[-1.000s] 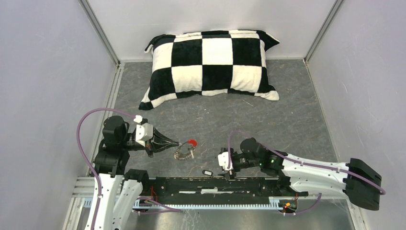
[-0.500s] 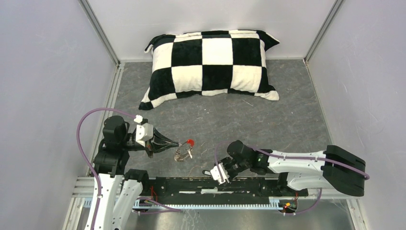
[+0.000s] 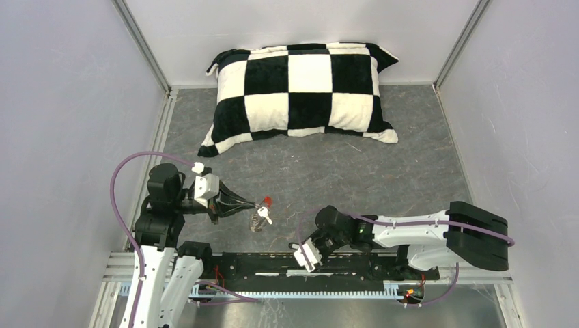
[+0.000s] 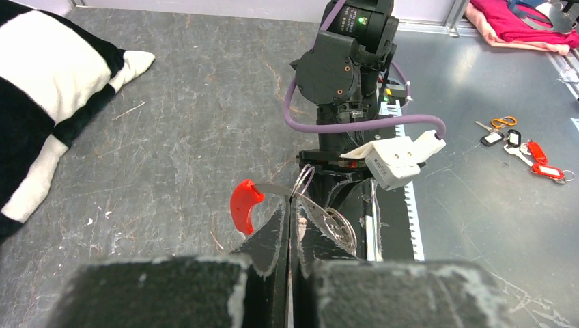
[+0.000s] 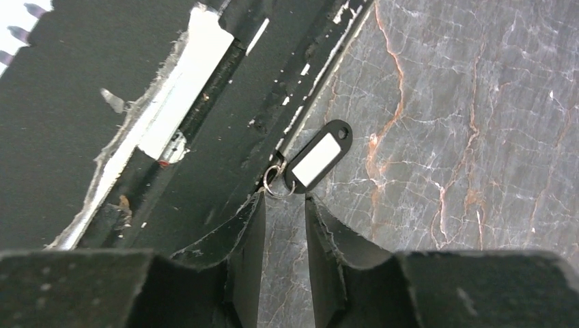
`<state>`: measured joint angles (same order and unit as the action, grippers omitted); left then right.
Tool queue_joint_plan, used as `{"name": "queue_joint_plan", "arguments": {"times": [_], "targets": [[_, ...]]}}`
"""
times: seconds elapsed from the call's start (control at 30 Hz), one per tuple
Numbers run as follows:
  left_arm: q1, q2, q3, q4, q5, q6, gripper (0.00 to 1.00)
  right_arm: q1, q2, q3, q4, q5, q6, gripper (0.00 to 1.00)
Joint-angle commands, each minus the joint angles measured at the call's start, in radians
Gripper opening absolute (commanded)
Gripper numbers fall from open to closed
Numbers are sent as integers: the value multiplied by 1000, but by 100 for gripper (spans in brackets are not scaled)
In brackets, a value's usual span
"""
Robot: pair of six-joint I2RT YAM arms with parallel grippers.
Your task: Put the keys on the keyring
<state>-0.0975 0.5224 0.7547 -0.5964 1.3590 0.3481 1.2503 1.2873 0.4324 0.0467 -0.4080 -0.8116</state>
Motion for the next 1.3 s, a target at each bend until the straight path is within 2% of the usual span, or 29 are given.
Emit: {"name": "queue_joint_plan", "arguments": {"times": [0.0, 0.27, 0.53, 0.77, 1.1, 1.27], "targets": [[1, 12, 38, 12, -9, 22, 2, 9, 22, 50, 26, 48, -41, 32], [0, 18, 43, 11, -19, 21, 2, 29, 52, 66, -1, 44, -53, 32], [0, 18, 44, 12, -25, 19, 2, 41, 30, 79, -87, 75, -77, 37], [1, 16, 43, 12, -27, 18, 2, 56, 32, 74, -93, 64, -77, 39], [1, 15, 47, 12, -41, 20, 2, 70, 90, 109, -87, 63, -92, 37], [1, 18, 49, 15, -46, 18, 2, 69, 105, 116, -91, 71, -91, 30]]}}
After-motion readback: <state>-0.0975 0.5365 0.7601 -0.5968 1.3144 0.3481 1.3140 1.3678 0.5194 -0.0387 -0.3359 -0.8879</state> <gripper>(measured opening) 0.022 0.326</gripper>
